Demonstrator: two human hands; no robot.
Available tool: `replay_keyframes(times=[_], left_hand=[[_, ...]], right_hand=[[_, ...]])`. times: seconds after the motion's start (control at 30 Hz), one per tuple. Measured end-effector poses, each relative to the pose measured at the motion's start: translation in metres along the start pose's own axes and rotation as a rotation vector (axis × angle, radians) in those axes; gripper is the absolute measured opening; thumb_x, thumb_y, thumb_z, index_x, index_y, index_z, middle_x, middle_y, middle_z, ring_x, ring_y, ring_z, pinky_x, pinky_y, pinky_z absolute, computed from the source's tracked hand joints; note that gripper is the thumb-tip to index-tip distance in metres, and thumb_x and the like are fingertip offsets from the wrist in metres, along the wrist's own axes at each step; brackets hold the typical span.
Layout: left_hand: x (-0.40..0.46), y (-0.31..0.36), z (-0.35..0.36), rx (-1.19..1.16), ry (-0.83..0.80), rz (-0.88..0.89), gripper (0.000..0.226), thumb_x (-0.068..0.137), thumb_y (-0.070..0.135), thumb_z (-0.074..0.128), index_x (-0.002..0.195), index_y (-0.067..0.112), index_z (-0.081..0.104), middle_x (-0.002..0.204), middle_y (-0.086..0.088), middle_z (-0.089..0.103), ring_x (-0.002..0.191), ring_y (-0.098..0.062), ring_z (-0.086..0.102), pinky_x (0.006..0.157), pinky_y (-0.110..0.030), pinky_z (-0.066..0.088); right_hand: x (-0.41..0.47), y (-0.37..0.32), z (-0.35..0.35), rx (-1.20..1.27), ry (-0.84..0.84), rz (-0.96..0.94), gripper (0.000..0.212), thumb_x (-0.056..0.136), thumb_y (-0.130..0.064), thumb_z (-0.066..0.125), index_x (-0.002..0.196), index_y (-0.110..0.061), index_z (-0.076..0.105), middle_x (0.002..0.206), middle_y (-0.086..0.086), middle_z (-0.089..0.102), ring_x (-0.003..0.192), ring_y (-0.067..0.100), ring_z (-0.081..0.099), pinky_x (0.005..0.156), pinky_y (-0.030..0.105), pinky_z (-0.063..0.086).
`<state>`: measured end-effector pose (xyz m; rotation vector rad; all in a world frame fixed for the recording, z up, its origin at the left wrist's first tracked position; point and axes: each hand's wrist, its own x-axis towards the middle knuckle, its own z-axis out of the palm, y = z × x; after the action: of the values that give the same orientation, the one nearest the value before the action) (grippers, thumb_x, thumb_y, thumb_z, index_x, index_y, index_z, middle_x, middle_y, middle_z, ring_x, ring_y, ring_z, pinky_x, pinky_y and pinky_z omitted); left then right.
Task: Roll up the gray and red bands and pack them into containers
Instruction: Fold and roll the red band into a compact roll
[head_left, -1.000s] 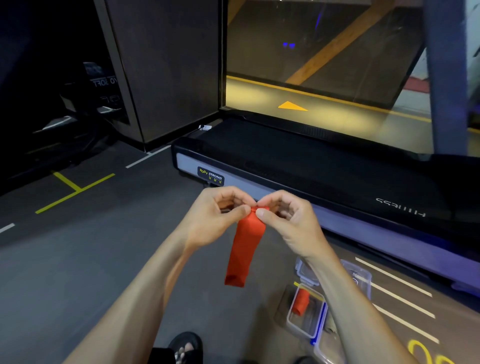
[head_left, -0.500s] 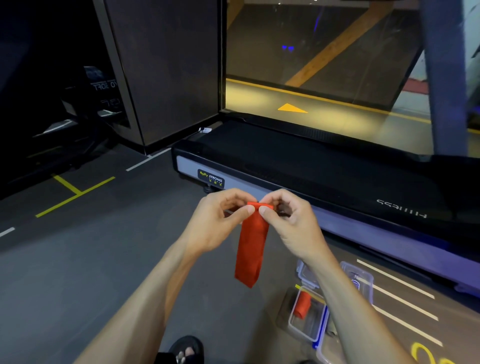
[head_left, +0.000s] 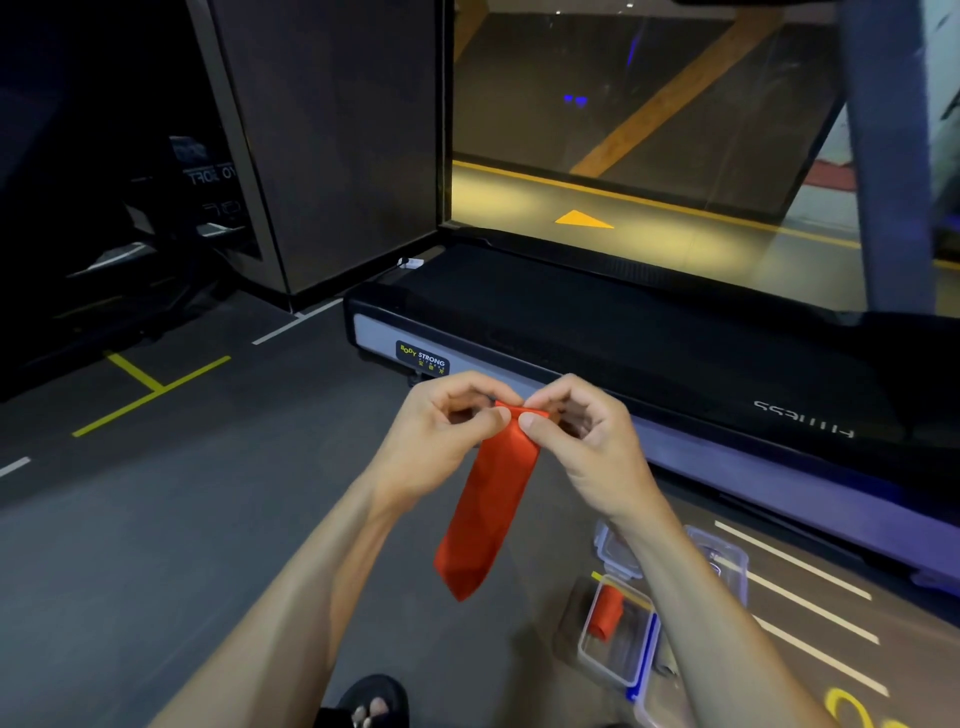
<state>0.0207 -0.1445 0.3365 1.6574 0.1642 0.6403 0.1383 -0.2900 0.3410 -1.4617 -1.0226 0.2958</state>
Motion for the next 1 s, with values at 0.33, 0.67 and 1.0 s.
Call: replay_keyframes(times=[0.33,0.67,1.0], left_hand=[[-0.003,-0.004,-0.002,0.135,-0.006,0.061,0.026,0.087,-0.011,0.063,0.083,0.013,0.073,0.083,-0.006,0.075,0.079,-0.017,0.070,0.079,-0.032,0.055],[-0.002,-0.009,-0.002,0.045,-0.059,-0.146,0.032,0.094,0.002,0.065,0.123,0.014,0.057,0.092,-0.005,0.070,0.084,-0.015,0.064,0.080,-0.031,0.050],[-0.005,-0.008,0.000,0.072,-0.304,-0.233,0.023,0.106,0.015,0.051,0.108,0.002,0.071,0.100,-0.017,0.078,0.095,-0.030,0.074,0.088,-0.042,0.060]], right_hand=[[-0.003,0.004,-0.005,0.087,-0.092,0.190,0.014,0.092,-0.014,0.076,0.106,-0.012,0.075,0.099,0.016,0.074,0.088,0.020,0.070,0.082,0.034,0.058],[-0.001,0.008,-0.003,-0.094,-0.067,0.095,0.004,0.097,-0.013,0.070,0.095,-0.014,0.074,0.089,0.007,0.075,0.082,0.018,0.070,0.082,0.038,0.056],[0.001,0.012,-0.005,-0.135,-0.024,0.144,0.008,0.101,-0.017,0.063,0.097,-0.018,0.070,0.093,-0.002,0.074,0.089,0.014,0.070,0.088,0.041,0.057]])
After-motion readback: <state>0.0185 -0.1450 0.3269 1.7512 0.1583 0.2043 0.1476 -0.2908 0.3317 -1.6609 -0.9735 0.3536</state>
